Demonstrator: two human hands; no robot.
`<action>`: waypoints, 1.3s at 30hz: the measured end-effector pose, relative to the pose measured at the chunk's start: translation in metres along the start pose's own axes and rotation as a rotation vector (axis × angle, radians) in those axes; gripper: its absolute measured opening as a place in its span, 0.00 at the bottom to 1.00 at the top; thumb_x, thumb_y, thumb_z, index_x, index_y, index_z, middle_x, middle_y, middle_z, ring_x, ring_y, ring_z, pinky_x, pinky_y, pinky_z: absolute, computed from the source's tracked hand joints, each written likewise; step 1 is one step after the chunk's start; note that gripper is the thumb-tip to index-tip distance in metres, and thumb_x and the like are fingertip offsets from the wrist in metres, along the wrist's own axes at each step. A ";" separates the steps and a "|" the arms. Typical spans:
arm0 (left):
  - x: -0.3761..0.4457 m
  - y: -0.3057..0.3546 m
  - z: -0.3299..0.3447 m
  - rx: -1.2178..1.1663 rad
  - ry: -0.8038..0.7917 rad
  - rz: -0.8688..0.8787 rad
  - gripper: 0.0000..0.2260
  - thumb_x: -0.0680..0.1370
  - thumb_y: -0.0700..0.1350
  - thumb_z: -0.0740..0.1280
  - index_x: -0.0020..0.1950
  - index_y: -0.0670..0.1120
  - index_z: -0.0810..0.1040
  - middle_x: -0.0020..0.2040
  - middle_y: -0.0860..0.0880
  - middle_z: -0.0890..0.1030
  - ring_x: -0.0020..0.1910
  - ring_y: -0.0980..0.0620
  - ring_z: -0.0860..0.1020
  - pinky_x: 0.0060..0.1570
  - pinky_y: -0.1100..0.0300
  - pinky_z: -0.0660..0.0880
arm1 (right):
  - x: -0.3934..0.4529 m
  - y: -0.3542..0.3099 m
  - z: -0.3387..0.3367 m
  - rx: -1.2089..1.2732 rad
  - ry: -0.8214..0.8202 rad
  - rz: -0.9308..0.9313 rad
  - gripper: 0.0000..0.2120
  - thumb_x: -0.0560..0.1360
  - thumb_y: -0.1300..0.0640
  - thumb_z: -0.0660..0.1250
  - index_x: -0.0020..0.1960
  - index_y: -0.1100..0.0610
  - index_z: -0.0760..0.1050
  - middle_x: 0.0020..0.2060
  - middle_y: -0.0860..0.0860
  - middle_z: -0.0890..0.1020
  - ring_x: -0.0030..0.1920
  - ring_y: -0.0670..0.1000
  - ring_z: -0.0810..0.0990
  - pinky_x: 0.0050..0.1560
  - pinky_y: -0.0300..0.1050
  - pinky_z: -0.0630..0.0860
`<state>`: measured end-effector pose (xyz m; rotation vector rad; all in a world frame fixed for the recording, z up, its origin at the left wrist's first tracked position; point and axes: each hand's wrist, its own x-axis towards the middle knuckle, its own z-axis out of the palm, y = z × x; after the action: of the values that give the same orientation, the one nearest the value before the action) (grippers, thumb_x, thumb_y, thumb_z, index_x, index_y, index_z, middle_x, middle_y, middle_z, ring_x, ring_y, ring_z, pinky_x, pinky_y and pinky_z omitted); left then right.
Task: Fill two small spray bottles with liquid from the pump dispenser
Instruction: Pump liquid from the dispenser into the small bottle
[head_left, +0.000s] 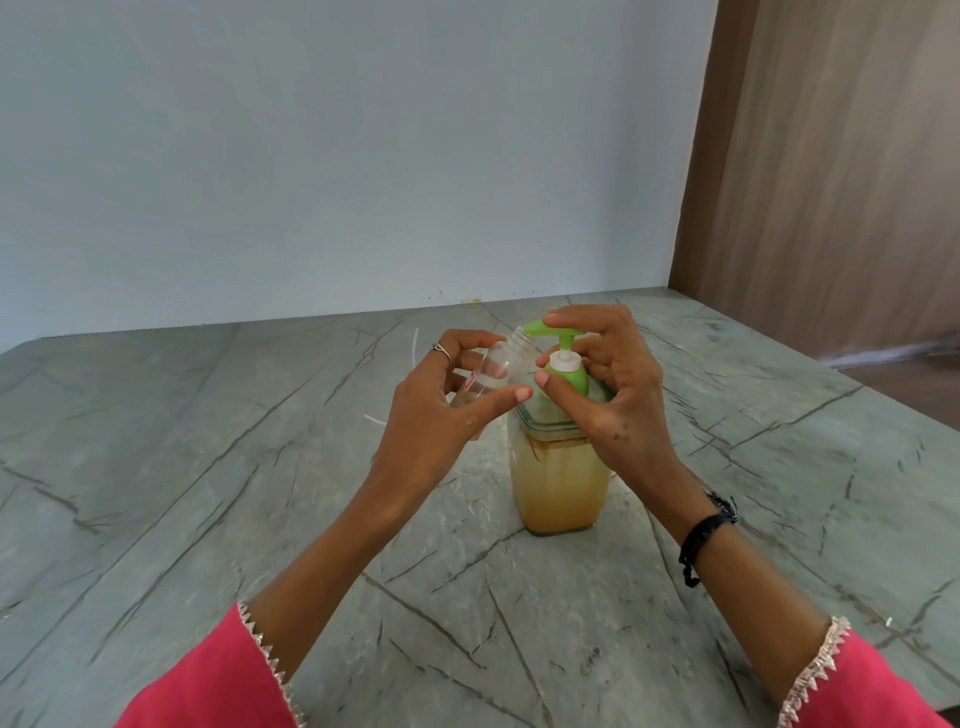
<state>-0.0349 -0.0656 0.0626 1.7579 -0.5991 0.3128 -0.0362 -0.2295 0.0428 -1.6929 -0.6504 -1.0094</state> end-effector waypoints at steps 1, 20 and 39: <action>0.000 0.000 0.000 0.002 -0.001 -0.001 0.17 0.63 0.55 0.71 0.50 0.59 0.73 0.44 0.56 0.79 0.44 0.56 0.80 0.38 0.65 0.79 | 0.000 -0.001 0.000 0.020 0.005 0.021 0.20 0.70 0.64 0.71 0.56 0.48 0.71 0.53 0.50 0.78 0.47 0.51 0.83 0.47 0.43 0.80; -0.002 0.004 0.001 0.019 -0.012 -0.024 0.16 0.67 0.48 0.74 0.51 0.57 0.73 0.44 0.56 0.79 0.44 0.52 0.80 0.38 0.57 0.79 | 0.001 -0.007 0.000 0.037 -0.034 0.084 0.23 0.70 0.65 0.70 0.56 0.46 0.64 0.53 0.39 0.74 0.50 0.52 0.81 0.49 0.52 0.80; -0.001 0.003 0.000 -0.003 0.002 0.029 0.17 0.63 0.55 0.70 0.50 0.59 0.73 0.45 0.56 0.80 0.46 0.54 0.80 0.38 0.69 0.78 | -0.001 -0.011 -0.002 0.086 -0.099 0.220 0.20 0.70 0.61 0.71 0.57 0.47 0.69 0.39 0.46 0.83 0.46 0.41 0.82 0.49 0.24 0.70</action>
<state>-0.0374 -0.0660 0.0649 1.7472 -0.6239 0.3332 -0.0466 -0.2277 0.0474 -1.7049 -0.5492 -0.7362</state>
